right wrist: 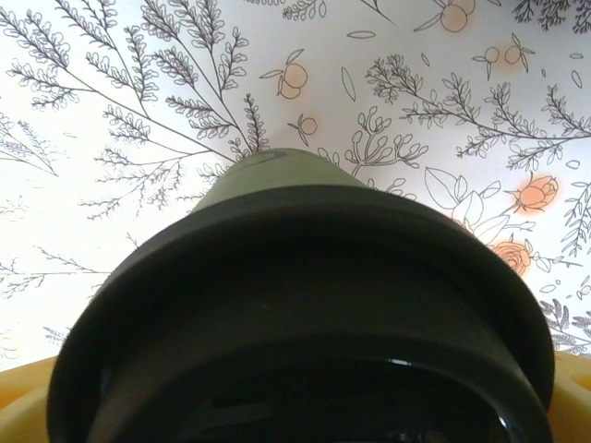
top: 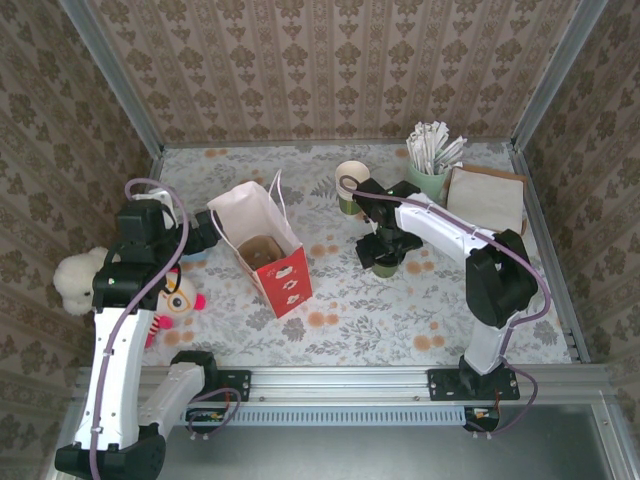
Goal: Pack the takeout coffee
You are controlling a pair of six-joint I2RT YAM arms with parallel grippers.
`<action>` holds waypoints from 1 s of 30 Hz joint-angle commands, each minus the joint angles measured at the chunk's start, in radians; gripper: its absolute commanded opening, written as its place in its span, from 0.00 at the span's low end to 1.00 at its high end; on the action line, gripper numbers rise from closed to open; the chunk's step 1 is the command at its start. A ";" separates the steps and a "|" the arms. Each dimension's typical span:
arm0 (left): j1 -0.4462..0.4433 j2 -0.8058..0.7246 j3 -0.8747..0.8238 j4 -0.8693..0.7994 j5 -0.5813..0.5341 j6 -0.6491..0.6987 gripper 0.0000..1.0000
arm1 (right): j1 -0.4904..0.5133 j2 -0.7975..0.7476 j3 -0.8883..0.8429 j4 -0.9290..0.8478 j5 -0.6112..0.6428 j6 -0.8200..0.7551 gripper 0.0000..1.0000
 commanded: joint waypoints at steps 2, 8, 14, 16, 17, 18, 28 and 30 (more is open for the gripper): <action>0.007 -0.015 -0.010 -0.005 -0.016 0.021 1.00 | -0.006 0.004 0.018 -0.040 -0.005 -0.014 0.95; 0.008 -0.015 -0.009 -0.005 -0.014 0.023 1.00 | -0.006 -0.002 0.017 -0.046 -0.006 -0.012 0.95; 0.008 -0.008 -0.015 -0.005 0.007 0.013 1.00 | -0.006 -0.007 0.028 -0.060 0.018 0.016 0.83; 0.009 -0.006 -0.019 -0.002 0.007 -0.001 1.00 | -0.006 -0.013 0.033 -0.064 0.026 0.023 0.81; 0.008 -0.006 -0.021 -0.001 0.006 -0.005 1.00 | -0.006 -0.017 0.035 -0.065 0.026 0.027 0.81; 0.008 -0.007 -0.021 0.000 0.003 -0.007 1.00 | -0.006 -0.023 0.036 -0.064 0.027 0.030 0.81; 0.008 0.035 -0.044 0.022 0.074 -0.078 1.00 | -0.006 -0.073 0.007 -0.026 0.053 0.061 0.82; 0.006 0.044 -0.061 0.050 0.119 -0.103 0.97 | -0.006 -0.083 0.001 -0.019 0.057 0.067 0.82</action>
